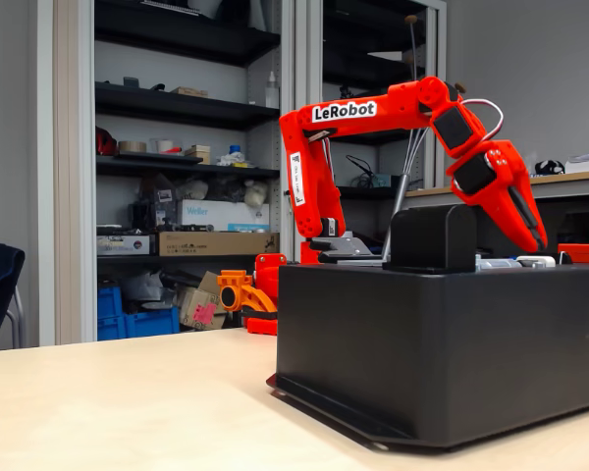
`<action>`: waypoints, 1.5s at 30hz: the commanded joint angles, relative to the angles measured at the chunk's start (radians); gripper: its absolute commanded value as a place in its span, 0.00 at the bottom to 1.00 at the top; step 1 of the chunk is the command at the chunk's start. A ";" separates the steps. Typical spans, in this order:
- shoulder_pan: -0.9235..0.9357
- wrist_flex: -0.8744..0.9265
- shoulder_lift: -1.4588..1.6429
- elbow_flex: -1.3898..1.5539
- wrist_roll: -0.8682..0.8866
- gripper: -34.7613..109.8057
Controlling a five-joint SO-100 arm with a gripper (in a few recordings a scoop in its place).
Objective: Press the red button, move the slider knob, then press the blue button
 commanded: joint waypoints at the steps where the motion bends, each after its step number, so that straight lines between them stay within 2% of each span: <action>1: -0.006 -0.017 0.046 0.020 0.015 0.26; 45: -0.017 -0.141 0.074 0.149 0.040 0.26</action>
